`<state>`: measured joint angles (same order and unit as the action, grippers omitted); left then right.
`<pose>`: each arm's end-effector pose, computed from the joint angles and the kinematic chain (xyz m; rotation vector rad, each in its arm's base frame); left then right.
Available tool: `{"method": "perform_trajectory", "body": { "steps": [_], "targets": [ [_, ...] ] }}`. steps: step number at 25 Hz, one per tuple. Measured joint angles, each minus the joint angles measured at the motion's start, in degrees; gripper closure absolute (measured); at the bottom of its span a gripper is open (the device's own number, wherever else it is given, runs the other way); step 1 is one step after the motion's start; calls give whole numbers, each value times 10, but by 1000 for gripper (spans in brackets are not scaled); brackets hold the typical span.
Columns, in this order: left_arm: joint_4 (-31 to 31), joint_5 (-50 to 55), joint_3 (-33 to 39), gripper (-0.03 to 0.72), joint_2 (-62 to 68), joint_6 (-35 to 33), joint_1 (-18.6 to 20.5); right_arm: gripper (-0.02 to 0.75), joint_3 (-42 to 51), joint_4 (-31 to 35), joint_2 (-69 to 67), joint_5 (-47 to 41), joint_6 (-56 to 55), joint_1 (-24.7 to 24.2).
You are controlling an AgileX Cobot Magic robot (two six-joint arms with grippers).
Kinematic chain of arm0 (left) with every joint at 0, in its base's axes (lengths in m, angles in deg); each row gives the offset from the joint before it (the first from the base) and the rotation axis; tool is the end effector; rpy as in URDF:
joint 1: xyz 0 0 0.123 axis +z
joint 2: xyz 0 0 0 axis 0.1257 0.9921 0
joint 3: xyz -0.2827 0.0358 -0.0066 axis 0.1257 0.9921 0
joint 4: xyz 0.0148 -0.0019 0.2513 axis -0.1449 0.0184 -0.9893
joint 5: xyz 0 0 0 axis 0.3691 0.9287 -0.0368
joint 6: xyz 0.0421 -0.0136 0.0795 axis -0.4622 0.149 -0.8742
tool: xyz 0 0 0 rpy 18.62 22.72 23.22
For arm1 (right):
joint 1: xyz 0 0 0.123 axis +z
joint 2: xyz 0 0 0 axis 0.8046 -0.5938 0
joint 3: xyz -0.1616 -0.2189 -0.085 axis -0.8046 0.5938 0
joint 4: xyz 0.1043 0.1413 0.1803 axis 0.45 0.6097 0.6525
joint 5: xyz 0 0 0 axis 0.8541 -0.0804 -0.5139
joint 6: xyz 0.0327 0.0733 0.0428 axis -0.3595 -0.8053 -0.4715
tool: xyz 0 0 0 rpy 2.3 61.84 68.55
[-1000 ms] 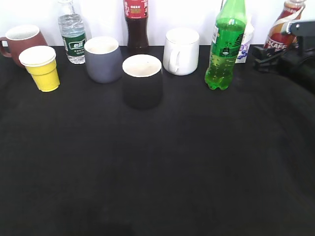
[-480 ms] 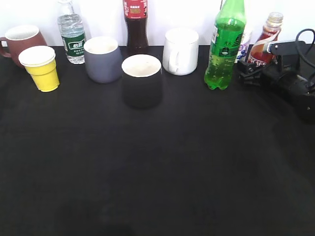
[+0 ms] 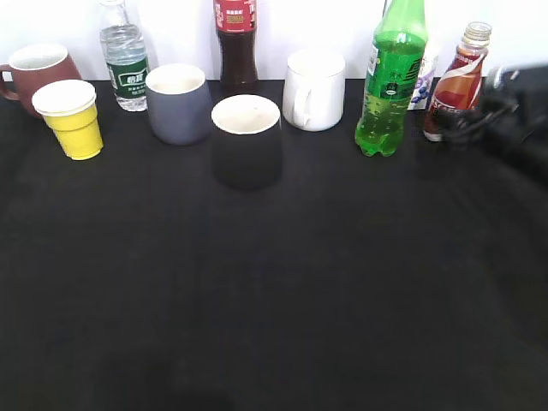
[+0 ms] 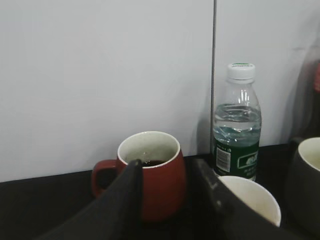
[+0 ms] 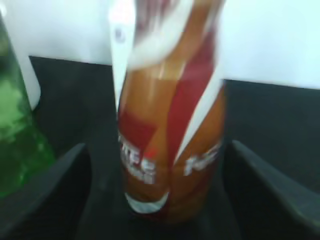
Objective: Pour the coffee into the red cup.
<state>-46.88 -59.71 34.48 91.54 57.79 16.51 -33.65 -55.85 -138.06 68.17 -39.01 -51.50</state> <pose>0.2812 0.0151 0.2330 0.2600 1.7184 -0.0507 0.3631 0.0294 0.1338 -0.2172 1.7730 0.1420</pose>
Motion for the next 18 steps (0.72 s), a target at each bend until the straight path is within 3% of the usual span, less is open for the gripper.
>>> {"method": "perform_trajectory", "body": {
  "steps": [3,5,7,8,10,13,16,18],
  "targets": [
    [-6,94,0,436,-40,20,-15,148,2,-45,94,-231,-86,6],
    [-2,222,0,433,-68,27,-63,176,0,-128,159,-396,-160,20],
    [28,346,0,433,-91,28,-129,195,-23,-134,197,-588,-178,56],
    [69,398,0,432,-100,29,-160,200,-39,-115,205,-672,-169,75],
    [119,494,0,429,-119,29,-224,221,-76,-14,219,-810,-54,106],
    [204,638,-6,353,-162,29,-300,232,-120,141,265,-928,98,118],
    [292,826,-77,302,-203,26,-319,232,-125,192,333,-972,131,118],
    [323,974,-138,299,-215,-25,-320,232,-125,204,373,-1009,134,118]
  ]
}}
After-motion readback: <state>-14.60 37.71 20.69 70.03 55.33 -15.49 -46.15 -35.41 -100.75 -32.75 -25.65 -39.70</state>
